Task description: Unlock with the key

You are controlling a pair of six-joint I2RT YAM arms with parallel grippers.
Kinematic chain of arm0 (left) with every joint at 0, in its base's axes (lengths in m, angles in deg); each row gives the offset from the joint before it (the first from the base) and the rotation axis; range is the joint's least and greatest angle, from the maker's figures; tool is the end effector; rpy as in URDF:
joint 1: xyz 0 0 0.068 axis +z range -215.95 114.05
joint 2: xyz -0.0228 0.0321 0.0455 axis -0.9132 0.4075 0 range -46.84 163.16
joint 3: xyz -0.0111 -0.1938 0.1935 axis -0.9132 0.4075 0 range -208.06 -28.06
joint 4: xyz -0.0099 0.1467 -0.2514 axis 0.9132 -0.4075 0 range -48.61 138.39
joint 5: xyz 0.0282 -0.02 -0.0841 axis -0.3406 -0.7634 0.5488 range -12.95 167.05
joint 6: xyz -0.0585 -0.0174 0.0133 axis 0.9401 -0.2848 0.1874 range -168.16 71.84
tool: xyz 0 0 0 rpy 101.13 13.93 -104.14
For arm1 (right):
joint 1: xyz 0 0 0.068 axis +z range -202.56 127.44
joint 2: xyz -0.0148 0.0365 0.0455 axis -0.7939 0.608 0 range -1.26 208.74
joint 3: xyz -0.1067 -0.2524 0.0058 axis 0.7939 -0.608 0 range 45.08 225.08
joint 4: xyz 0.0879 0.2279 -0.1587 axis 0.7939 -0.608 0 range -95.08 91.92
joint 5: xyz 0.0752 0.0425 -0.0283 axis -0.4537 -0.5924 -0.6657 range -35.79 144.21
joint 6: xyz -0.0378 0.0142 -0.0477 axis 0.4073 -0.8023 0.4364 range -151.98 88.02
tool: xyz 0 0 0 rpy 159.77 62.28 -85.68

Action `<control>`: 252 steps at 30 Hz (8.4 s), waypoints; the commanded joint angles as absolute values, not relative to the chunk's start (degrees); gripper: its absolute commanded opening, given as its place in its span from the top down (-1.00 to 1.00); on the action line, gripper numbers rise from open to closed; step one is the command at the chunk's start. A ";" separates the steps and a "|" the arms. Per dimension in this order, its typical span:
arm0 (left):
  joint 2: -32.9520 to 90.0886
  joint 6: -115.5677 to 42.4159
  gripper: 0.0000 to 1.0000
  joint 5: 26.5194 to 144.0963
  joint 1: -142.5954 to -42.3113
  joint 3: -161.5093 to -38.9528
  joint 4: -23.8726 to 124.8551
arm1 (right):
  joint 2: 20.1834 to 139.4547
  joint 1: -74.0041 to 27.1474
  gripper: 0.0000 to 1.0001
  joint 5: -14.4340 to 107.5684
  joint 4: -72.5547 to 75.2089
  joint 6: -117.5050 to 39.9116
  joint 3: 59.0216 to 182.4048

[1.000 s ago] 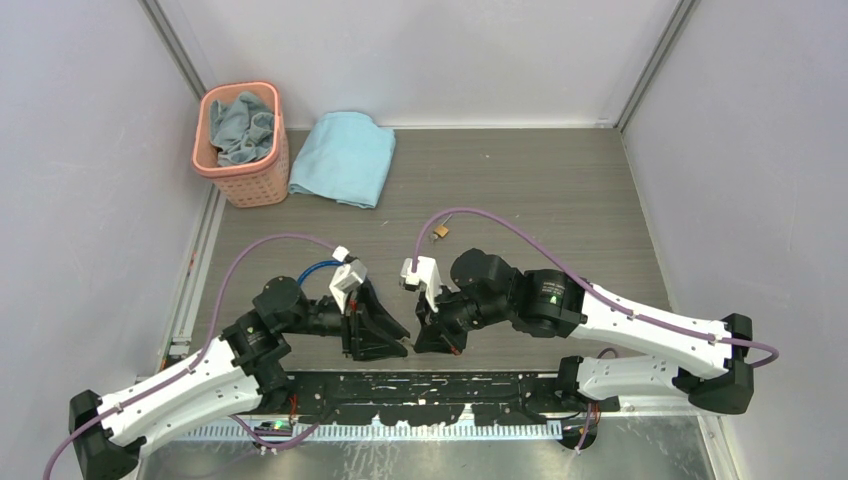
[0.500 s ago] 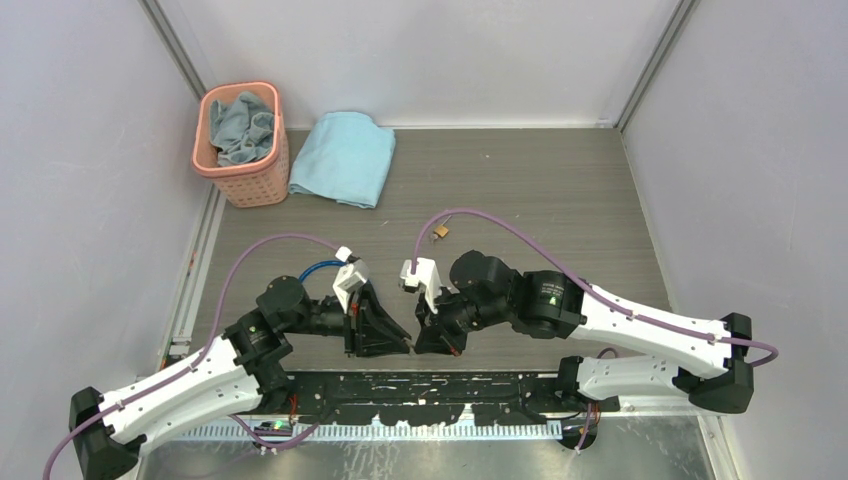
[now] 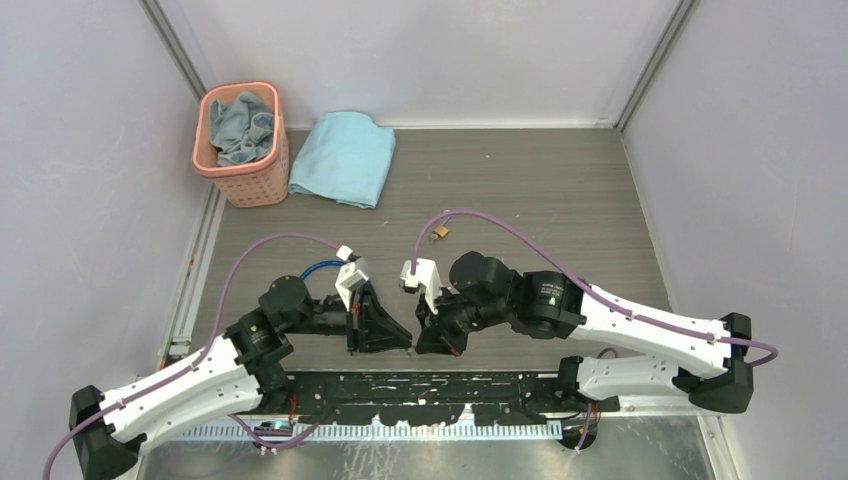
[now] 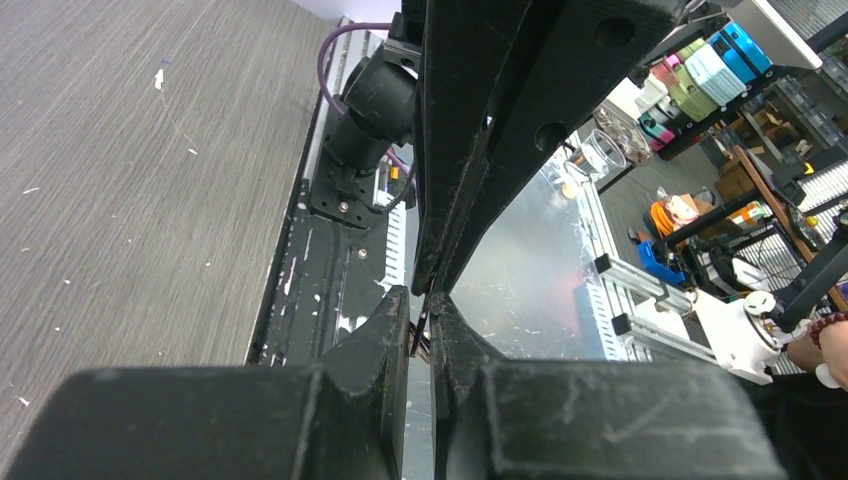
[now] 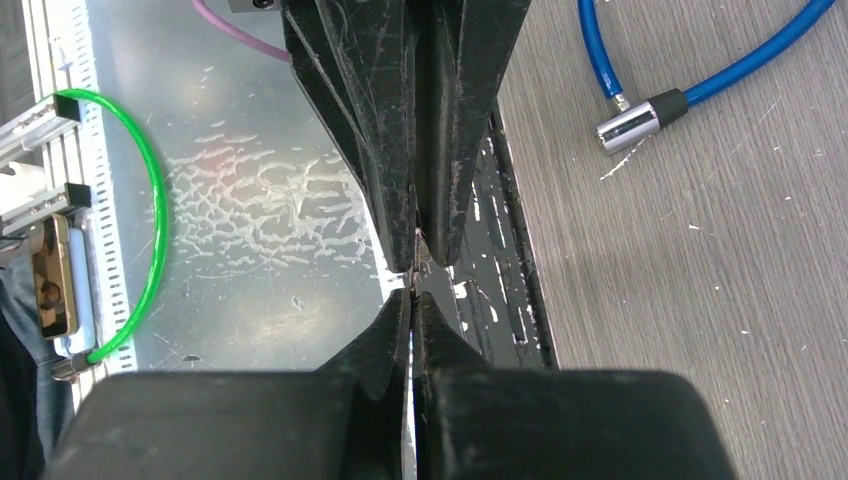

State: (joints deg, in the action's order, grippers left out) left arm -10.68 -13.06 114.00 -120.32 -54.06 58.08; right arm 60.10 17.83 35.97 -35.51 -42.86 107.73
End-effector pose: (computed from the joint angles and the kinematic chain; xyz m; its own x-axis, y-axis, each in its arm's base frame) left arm 0.0936 -0.1797 0.2793 -0.5786 0.0186 -0.8154 0.8153 -0.0151 -0.5789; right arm 0.0745 0.2539 0.3422 -0.3793 -0.5304 -0.7582 -0.9245 0.1841 0.3337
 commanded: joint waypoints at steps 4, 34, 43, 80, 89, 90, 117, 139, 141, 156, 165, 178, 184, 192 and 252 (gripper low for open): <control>-10.82 -13.98 1.00 114.16 -120.56 -54.89 59.20 | 58.40 17.85 0.98 38.80 -32.93 -42.55 107.92; -24.06 -4.13 1.00 91.46 -120.62 -48.69 64.81 | 53.63 15.21 0.00 41.55 -11.97 -51.97 100.08; -24.67 -3.42 1.00 90.52 -120.62 -48.19 65.54 | 55.95 15.16 0.31 40.55 -10.59 -52.22 100.63; -26.57 -15.87 -0.01 89.70 -120.64 -52.65 50.02 | 58.56 15.21 0.98 48.56 -24.85 -50.85 106.09; -20.78 -16.28 -0.05 104.33 -120.62 -53.33 58.69 | 58.25 15.21 0.98 37.89 -33.99 -44.92 110.78; -20.30 -15.84 -0.05 106.25 -120.67 -53.41 60.09 | 57.79 15.21 0.98 37.27 -34.36 -44.71 111.00; -12.63 -13.24 0.17 111.89 -120.61 -54.42 65.76 | 59.18 15.16 0.98 33.16 -35.52 -42.62 112.58; -7.19 -5.00 0.23 124.51 -120.66 -53.46 79.17 | 59.45 15.20 0.98 28.37 -37.04 -40.25 113.90; -7.76 -5.13 0.31 124.43 -120.65 -53.36 78.68 | 59.41 15.15 0.98 28.89 -37.26 -40.13 113.77; -10.75 -8.53 0.45 122.18 -120.63 -53.42 70.70 | 57.59 15.19 0.98 31.43 -38.06 -40.51 113.46; -10.80 -10.42 0.54 120.31 -120.59 -53.89 67.32 | 57.53 15.21 0.98 31.36 -37.98 -40.72 113.13; -10.31 -11.29 0.81 120.21 -120.67 -53.90 66.67 | 58.23 15.19 0.98 31.10 -37.17 -40.85 112.93; -11.01 -11.64 1.00 119.49 -120.72 -53.56 66.23 | 58.51 15.21 0.98 32.35 -37.12 -40.78 113.27; -12.85 -12.87 1.00 116.16 -120.69 -53.12 63.83 | 59.22 15.21 0.95 36.56 -37.22 -40.99 113.95; -37.27 -13.13 1.00 60.08 -120.68 -64.63 11.48 | 106.53 9.95 -0.59 67.74 -40.47 -81.57 132.07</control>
